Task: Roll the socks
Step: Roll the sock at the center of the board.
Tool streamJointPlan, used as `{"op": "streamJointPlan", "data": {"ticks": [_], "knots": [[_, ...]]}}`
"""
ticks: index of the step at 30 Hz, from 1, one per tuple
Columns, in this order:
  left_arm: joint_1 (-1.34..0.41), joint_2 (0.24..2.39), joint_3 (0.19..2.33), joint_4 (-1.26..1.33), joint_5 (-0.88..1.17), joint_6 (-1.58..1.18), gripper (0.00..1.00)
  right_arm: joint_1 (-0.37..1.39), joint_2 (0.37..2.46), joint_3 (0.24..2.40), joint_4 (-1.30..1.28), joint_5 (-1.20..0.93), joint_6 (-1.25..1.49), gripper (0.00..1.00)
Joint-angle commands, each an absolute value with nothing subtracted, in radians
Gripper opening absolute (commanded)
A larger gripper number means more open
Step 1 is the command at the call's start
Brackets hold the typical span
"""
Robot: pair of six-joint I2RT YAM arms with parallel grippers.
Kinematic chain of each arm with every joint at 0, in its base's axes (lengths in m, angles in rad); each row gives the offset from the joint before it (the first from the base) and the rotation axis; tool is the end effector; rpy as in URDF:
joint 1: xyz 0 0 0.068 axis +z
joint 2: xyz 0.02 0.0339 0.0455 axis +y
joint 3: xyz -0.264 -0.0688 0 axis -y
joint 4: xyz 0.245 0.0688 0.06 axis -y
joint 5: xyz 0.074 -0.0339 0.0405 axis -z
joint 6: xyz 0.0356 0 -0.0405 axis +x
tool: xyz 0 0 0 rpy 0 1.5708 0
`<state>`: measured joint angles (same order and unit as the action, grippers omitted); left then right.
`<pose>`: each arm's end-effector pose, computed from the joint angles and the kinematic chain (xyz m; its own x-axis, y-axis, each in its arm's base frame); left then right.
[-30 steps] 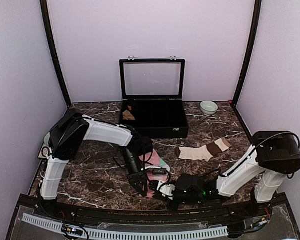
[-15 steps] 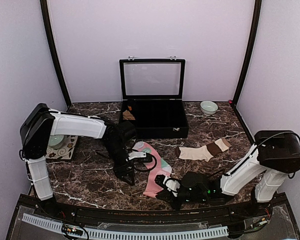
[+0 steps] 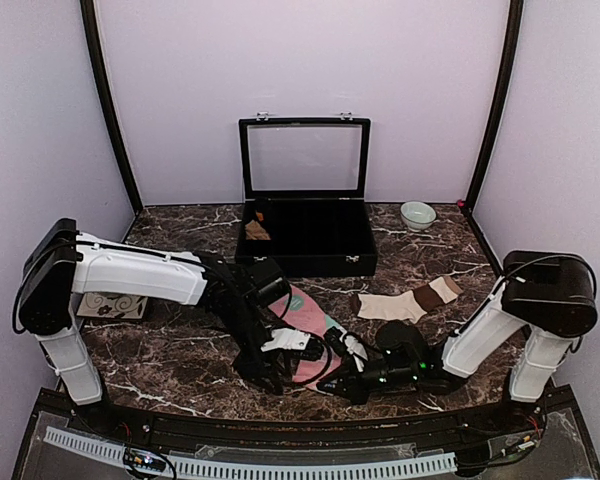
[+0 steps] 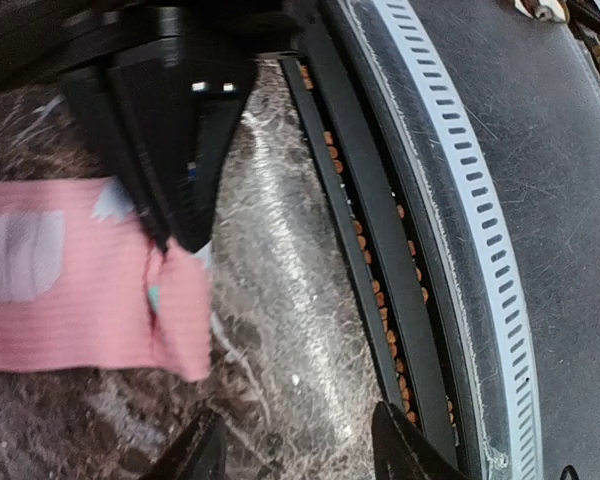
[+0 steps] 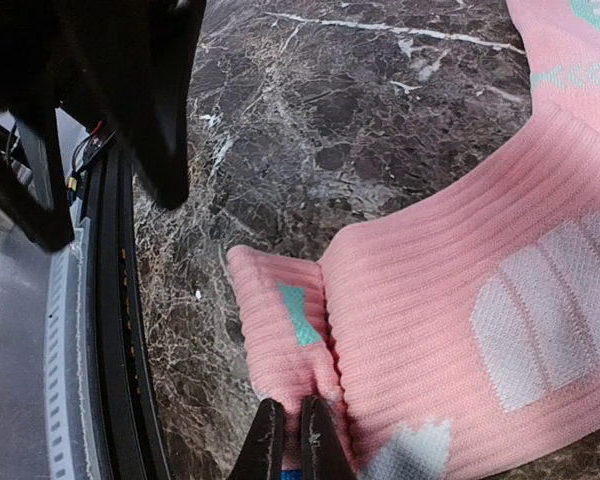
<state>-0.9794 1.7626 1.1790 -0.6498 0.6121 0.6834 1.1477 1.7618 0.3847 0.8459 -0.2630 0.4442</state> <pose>0.1737 -0.2953 0.1904 0.0880 0.7959 -0.5990 0.9413 -0.2633 -0.2114 0.1023 0.2496 0.0889 -0.6057 -0.3345 -0.7219 -0.7887 0.3719 0.4894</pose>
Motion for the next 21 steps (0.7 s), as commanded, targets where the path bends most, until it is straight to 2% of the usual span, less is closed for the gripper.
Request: {"op": "streamJointPlan", "data": {"ticks": [1,21], "knots": [[-1.03,1.807,1.206,-0.623,0.559,0.773,0.51,1.104,1.851,0.331,0.633,-0.306,0.542,0.0],[-1.065,1.919,1.263,-0.534,0.48,0.901,0.37,1.033,1.956,0.345,0.617,-0.391,0.588,0.0]]}}
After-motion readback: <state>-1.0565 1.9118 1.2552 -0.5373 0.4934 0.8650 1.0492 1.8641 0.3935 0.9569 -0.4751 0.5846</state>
